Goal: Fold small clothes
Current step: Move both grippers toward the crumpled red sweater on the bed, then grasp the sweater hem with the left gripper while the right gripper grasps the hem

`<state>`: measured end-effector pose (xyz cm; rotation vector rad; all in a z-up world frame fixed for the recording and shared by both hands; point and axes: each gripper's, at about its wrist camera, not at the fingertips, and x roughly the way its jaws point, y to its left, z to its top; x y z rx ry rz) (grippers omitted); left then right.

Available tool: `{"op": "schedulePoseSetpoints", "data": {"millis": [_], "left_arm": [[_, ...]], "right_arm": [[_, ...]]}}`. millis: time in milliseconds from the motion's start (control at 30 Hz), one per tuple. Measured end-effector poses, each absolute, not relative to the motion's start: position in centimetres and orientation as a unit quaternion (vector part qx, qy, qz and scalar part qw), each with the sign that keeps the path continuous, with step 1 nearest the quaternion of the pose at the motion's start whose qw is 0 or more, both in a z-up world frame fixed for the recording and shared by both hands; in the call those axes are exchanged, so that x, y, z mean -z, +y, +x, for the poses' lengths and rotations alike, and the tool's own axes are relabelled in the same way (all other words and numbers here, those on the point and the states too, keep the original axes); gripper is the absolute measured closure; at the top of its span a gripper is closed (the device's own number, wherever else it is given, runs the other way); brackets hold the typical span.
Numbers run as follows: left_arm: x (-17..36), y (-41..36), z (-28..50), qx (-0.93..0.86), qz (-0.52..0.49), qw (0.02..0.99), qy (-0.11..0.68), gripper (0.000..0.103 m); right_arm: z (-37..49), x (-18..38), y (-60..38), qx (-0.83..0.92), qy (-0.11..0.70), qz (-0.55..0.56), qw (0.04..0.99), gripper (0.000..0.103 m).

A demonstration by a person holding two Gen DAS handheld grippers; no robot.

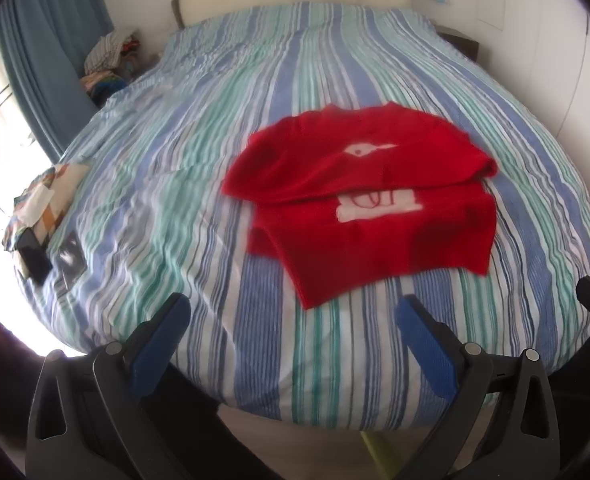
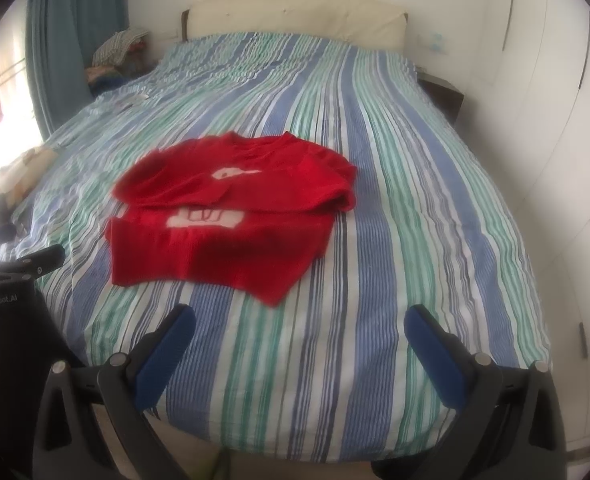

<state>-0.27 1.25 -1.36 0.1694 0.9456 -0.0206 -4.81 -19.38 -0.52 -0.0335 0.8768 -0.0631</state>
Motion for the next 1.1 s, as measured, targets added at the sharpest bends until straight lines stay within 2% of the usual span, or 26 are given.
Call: {"op": "schedulePoseSetpoints", "data": {"millis": [367, 433, 600, 700, 933, 1100], "left_arm": [[7.9, 7.7, 4.2, 0.047, -0.023, 0.85, 0.524, 0.001], [9.7, 7.3, 5.3, 0.07, -0.05, 0.84, 0.536, 0.001], [12.6, 5.5, 7.6, 0.061, -0.04, 0.836, 0.544, 0.002], [12.1, 5.6, 7.2, 0.055, -0.042, 0.839, 0.539, 0.002], [9.3, 5.8, 5.4, 0.016, 0.004, 0.864, 0.502, 0.001], [8.3, 5.7, 5.8, 0.005, 0.011, 0.869, 0.494, 0.001]], "right_arm": [[-4.4, 1.3, -21.4, 0.036, 0.386, -0.002, 0.922, 0.0], [-4.1, 2.5, -21.9, 0.022, 0.37, -0.001, 0.929, 0.0], [-1.1, 7.8, -22.6, -0.029, 0.41, 0.051, 0.91, 0.0], [0.3, 9.6, -22.9, -0.027, 0.439, 0.077, 0.895, 0.0], [-0.5, 9.1, -22.5, 0.035, 0.444, 0.027, 0.895, 0.0], [-1.1, 8.8, -23.0, 0.027, 0.45, 0.052, 0.891, 0.0]]}}
